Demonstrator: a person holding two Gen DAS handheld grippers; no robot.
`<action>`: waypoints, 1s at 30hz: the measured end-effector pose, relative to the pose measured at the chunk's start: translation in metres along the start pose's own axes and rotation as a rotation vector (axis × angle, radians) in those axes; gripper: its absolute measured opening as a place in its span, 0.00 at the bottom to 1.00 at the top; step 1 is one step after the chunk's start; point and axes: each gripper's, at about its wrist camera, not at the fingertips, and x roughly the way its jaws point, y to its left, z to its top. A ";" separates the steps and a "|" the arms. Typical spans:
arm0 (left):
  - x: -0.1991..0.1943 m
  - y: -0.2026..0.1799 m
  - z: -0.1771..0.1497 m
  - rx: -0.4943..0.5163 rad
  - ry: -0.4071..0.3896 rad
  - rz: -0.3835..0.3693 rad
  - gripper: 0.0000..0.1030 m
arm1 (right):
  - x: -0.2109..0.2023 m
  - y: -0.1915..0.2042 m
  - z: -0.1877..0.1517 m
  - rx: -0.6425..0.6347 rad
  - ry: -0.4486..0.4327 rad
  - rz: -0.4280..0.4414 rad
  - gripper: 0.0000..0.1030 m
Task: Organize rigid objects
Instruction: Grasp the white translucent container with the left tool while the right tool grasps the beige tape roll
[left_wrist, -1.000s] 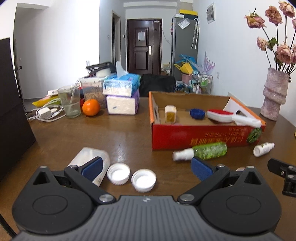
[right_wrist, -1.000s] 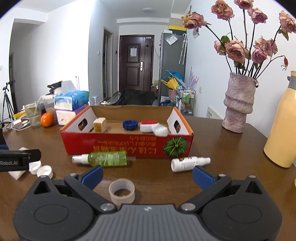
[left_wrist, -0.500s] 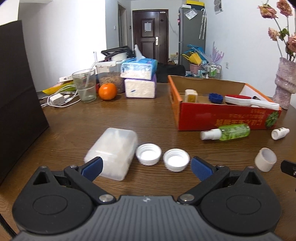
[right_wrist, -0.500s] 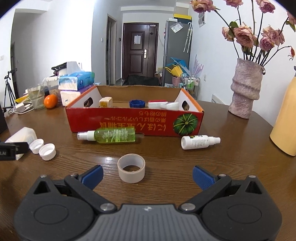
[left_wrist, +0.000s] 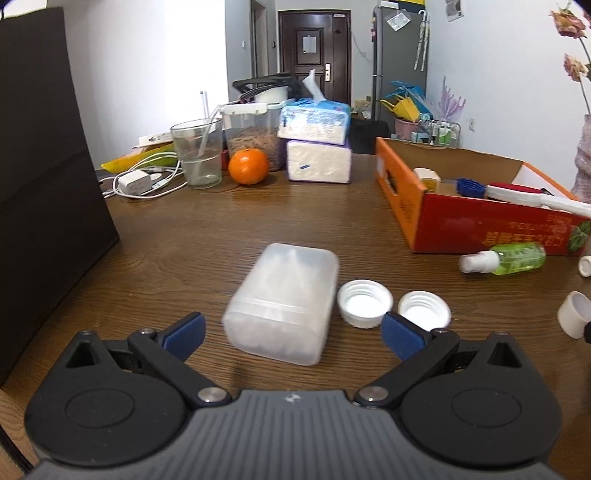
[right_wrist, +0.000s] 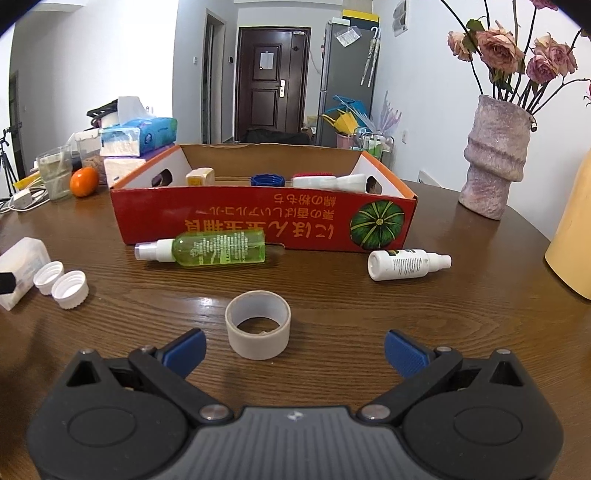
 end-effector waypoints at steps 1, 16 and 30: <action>0.003 0.004 0.001 -0.007 0.000 -0.001 1.00 | 0.001 0.000 0.000 -0.001 0.000 -0.005 1.00; 0.043 0.030 0.008 -0.033 0.042 -0.004 1.00 | 0.013 0.009 -0.001 -0.063 -0.025 -0.025 0.96; 0.061 0.030 0.014 -0.042 0.055 0.012 1.00 | 0.025 0.004 0.002 -0.011 -0.022 0.067 0.41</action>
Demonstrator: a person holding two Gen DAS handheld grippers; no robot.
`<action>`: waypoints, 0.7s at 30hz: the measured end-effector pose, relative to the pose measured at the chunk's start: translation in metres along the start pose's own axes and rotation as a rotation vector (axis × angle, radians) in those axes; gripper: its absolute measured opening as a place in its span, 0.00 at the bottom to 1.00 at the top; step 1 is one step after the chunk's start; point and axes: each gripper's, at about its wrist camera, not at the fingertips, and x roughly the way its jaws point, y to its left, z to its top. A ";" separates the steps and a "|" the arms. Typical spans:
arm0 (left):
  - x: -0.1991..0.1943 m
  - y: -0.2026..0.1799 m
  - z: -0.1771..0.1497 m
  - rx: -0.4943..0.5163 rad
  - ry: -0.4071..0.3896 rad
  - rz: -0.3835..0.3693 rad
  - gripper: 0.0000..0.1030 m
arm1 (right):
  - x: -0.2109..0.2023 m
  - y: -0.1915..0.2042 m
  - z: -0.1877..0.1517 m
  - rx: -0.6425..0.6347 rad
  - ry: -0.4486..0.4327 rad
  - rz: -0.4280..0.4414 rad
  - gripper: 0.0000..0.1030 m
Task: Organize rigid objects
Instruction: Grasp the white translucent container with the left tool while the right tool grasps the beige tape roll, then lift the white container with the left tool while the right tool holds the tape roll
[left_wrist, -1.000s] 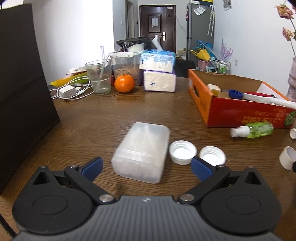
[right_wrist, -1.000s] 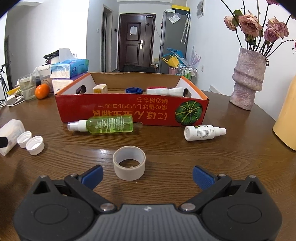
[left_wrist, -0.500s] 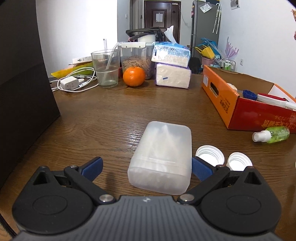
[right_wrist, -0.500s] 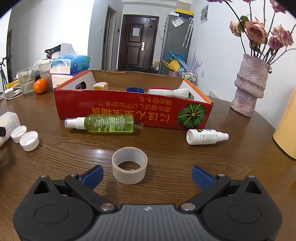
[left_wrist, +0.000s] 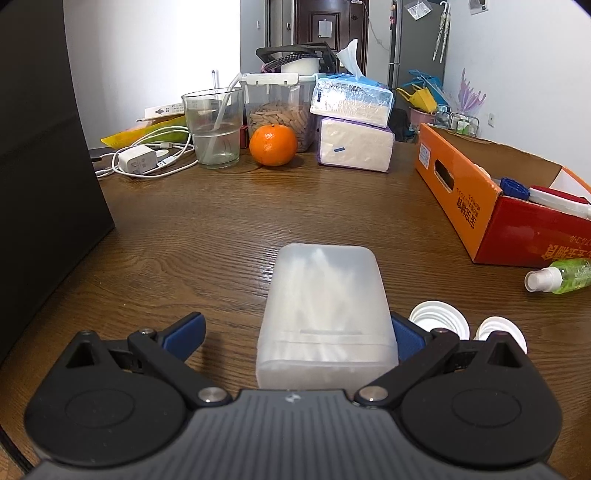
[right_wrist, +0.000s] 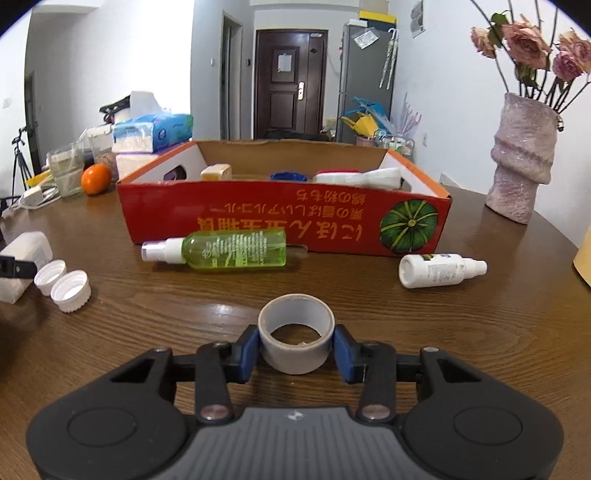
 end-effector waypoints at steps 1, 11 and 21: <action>0.000 0.000 0.000 0.001 0.001 0.000 1.00 | -0.001 -0.001 0.000 0.006 -0.009 -0.002 0.41; -0.001 -0.004 -0.002 0.040 -0.007 -0.025 0.65 | -0.008 -0.004 -0.002 0.033 -0.042 -0.022 0.41; -0.010 -0.006 -0.003 0.029 -0.044 -0.006 0.65 | -0.012 -0.004 -0.004 0.041 -0.057 -0.024 0.41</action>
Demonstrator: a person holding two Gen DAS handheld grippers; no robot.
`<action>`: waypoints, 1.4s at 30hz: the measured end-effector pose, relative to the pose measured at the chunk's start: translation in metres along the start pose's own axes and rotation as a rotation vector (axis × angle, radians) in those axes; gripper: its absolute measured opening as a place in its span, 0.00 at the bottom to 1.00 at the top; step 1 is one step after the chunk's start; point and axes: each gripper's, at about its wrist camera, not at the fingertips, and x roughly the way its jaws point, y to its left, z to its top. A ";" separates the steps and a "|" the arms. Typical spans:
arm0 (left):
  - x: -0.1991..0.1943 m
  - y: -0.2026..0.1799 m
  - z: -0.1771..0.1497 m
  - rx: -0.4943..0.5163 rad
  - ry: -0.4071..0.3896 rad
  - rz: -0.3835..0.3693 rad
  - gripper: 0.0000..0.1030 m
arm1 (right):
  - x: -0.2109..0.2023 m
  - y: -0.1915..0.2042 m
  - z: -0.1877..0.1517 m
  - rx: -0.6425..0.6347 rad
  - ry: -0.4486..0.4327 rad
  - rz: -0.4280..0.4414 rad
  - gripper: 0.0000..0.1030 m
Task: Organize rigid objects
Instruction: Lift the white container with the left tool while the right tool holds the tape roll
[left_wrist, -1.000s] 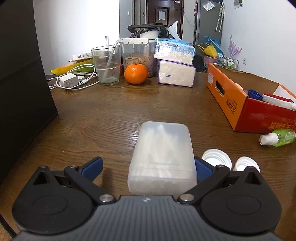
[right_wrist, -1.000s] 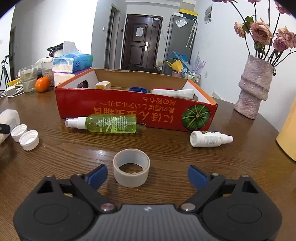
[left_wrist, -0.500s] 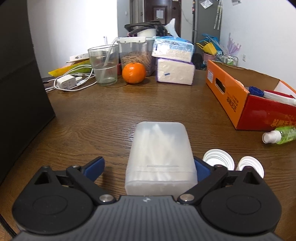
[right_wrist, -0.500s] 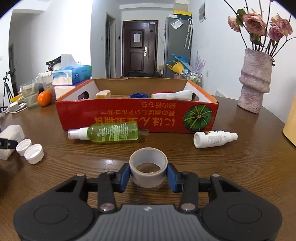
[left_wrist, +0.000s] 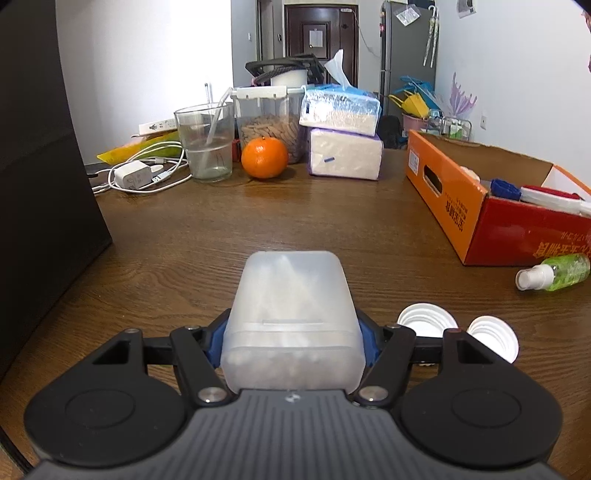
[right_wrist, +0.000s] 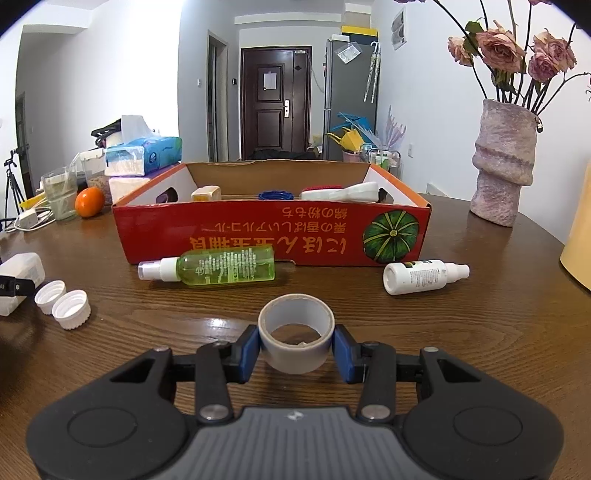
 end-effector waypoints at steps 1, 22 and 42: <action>-0.002 0.000 0.000 -0.002 -0.005 0.000 0.65 | 0.000 0.000 0.000 0.001 -0.002 0.000 0.41; -0.038 -0.015 -0.003 -0.047 -0.098 -0.002 0.65 | -0.014 -0.007 0.002 0.039 -0.055 0.031 0.41; -0.005 -0.014 -0.009 -0.074 0.060 0.105 0.80 | -0.017 -0.008 0.001 0.043 -0.051 0.041 0.41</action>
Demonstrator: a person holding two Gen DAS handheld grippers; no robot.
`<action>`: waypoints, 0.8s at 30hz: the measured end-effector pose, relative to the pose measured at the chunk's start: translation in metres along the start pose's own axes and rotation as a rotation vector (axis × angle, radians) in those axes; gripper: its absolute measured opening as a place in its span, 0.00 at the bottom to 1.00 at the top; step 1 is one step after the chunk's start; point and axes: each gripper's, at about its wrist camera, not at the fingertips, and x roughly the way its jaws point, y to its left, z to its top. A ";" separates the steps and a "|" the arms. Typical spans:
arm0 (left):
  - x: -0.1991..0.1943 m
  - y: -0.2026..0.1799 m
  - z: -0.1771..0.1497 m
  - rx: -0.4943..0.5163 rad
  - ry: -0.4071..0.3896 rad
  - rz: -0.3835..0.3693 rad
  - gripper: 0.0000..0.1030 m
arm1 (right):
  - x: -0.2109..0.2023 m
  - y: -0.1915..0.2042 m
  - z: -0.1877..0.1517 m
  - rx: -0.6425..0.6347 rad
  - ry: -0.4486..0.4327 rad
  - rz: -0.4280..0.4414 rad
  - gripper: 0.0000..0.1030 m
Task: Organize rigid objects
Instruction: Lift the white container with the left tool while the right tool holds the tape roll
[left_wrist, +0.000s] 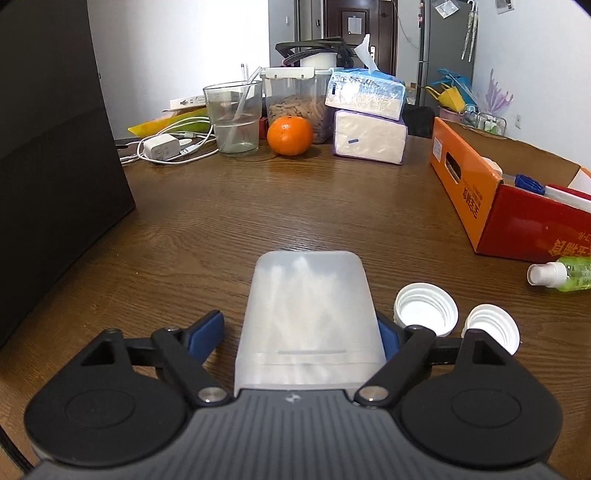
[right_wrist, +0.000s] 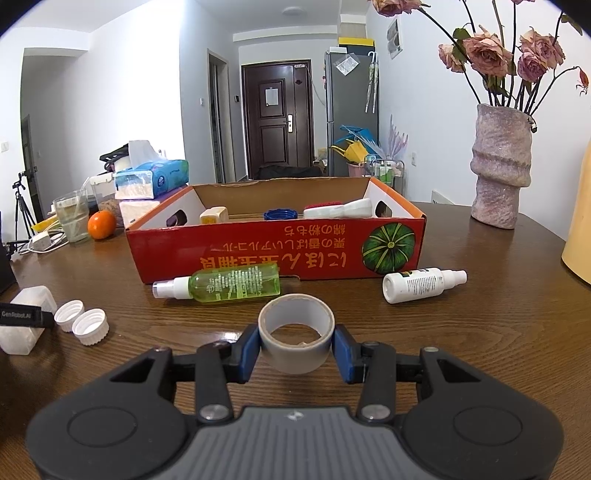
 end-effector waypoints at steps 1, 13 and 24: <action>-0.001 0.000 0.000 0.000 -0.004 0.001 0.74 | 0.000 0.000 0.000 0.000 0.000 0.000 0.41; -0.020 0.001 -0.002 -0.027 -0.055 -0.016 0.65 | 0.000 0.000 0.000 0.002 -0.002 0.004 0.41; -0.060 -0.014 -0.009 -0.046 -0.146 -0.088 0.65 | -0.006 -0.001 0.000 0.009 -0.009 0.019 0.41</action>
